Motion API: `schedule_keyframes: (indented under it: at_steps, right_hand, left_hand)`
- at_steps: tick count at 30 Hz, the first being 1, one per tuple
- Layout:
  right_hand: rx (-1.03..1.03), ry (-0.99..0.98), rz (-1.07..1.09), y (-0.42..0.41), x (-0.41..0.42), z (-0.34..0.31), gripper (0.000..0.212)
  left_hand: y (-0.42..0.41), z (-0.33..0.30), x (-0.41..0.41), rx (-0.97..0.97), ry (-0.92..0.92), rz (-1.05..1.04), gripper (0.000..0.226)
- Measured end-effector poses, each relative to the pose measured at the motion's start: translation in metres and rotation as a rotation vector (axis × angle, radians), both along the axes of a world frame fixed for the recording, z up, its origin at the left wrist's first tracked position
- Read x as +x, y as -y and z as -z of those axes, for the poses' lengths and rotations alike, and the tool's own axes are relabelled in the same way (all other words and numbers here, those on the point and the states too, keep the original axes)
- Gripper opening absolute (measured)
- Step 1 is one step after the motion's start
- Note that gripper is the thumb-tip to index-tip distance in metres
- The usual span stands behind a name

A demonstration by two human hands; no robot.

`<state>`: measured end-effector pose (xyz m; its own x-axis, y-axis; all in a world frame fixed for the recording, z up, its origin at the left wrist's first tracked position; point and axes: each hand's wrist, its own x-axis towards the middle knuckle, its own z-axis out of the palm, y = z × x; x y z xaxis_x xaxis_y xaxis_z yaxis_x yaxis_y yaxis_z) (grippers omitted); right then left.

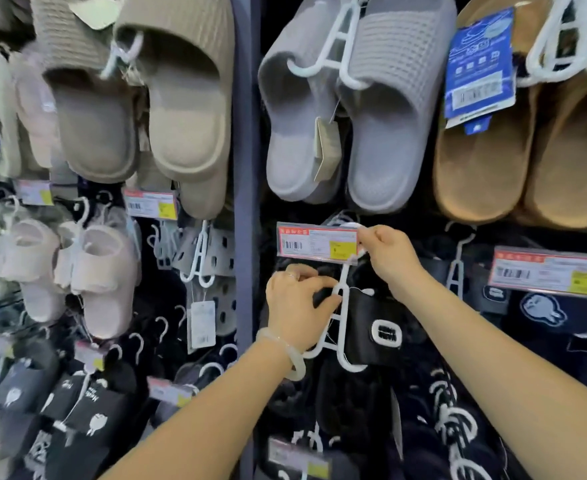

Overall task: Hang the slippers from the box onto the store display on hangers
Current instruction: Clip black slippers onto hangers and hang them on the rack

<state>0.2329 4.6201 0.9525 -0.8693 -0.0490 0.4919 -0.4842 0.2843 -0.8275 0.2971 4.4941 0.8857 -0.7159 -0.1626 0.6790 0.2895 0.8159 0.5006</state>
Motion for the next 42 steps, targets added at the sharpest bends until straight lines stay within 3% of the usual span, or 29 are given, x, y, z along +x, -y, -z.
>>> schedule_keyframes:
  at_steps: [3,9,14,17,22,26,34,38,42]
  right_hand:
    - [-0.022,0.002,-0.016,0.012,-0.011,-0.001,0.032]
    - [0.003,0.074,-0.243,0.022,-0.016,-0.001,0.027]
    - [0.115,-0.014,-0.156,0.018,-0.017,0.006,0.019]
    - [0.244,-0.021,-0.08,0.012,-0.02,0.022,0.031]
    - [0.571,-0.258,0.069,-0.003,0.0,0.062,0.076]
    - [0.769,-0.244,0.134,-0.013,0.016,0.083,0.109]
    - [0.94,-0.096,0.109,-0.013,0.042,0.071,0.133]
    - [0.997,-0.205,0.311,-0.009,0.042,0.074,0.128]
    - [1.113,-0.17,0.421,0.001,0.034,0.075,0.13]
  left_hand:
    - [0.013,-0.001,-0.01,0.015,-0.027,-0.009,0.03]
    - [0.036,0.007,-0.024,-0.018,0.137,0.023,0.027]
    - [0.038,0.013,-0.028,-0.006,0.158,0.091,0.027]
    - [0.04,0.021,-0.027,-0.044,0.097,0.13,0.031]
    - [0.051,0.035,-0.019,-0.251,0.066,0.168,0.082]
    - [0.057,0.047,-0.019,-0.346,0.018,0.181,0.087]
    - [0.069,0.046,-0.024,-0.395,-0.051,0.172,0.085]
    - [0.067,0.042,-0.023,-0.423,0.0,0.186,0.085]
    - [0.064,0.039,-0.028,-0.402,0.064,0.23,0.082]
